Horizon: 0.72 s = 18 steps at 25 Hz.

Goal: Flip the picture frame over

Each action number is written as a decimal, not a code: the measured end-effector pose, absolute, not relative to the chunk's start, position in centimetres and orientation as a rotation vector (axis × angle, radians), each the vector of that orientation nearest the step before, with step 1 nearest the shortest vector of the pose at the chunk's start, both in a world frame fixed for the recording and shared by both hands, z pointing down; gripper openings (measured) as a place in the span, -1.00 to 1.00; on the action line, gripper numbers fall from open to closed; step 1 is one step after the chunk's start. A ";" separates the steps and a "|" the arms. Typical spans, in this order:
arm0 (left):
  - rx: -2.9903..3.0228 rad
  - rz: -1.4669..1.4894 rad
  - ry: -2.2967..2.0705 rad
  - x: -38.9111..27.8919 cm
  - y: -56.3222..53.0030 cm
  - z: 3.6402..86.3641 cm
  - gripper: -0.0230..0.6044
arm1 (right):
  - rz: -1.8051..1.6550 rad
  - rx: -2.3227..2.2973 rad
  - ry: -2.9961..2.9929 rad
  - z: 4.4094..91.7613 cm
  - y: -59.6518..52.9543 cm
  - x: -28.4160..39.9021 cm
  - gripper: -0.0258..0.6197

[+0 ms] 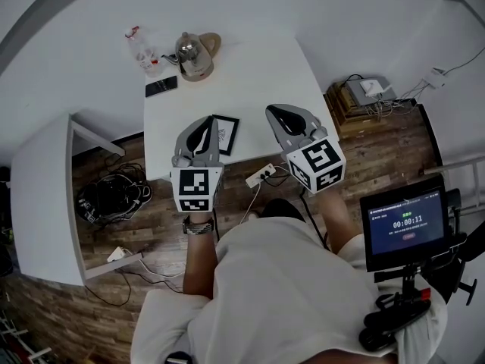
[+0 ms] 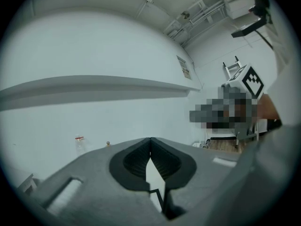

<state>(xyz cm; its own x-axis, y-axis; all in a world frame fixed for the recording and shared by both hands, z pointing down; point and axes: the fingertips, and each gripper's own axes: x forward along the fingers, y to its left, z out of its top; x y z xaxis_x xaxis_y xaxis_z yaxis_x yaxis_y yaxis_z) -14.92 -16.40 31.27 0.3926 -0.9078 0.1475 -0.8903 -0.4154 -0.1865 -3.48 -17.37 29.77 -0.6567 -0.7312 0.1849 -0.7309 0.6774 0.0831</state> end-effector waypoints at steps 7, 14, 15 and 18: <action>-2.585 -0.333 1.638 -14.4 -16.2 31.1 -0.91 | -0.009 1.199 -2.683 29.1 -17.2 -3.4 -0.92; -2.592 -0.334 1.659 -15.0 -16.0 31.5 -0.91 | -0.031 1.185 -2.693 28.8 -17.0 -4.2 -0.92; -2.594 -0.333 1.661 -15.2 -16.0 31.5 -0.91 | -0.033 1.183 -2.693 28.8 -17.1 -4.4 -0.92; -2.598 -0.329 1.671 -15.3 -15.9 31.7 -0.91 | -0.037 1.176 -2.695 28.8 -17.0 -4.5 -0.92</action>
<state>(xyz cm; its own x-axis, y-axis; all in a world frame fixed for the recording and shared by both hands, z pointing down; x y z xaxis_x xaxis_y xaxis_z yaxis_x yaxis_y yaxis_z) -15.28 -15.88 31.71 0.3990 -0.9032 0.1581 -0.8958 -0.4208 -0.1433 -4.48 -16.97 28.79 -0.6634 -0.7282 0.1724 -0.7231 0.6831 0.1027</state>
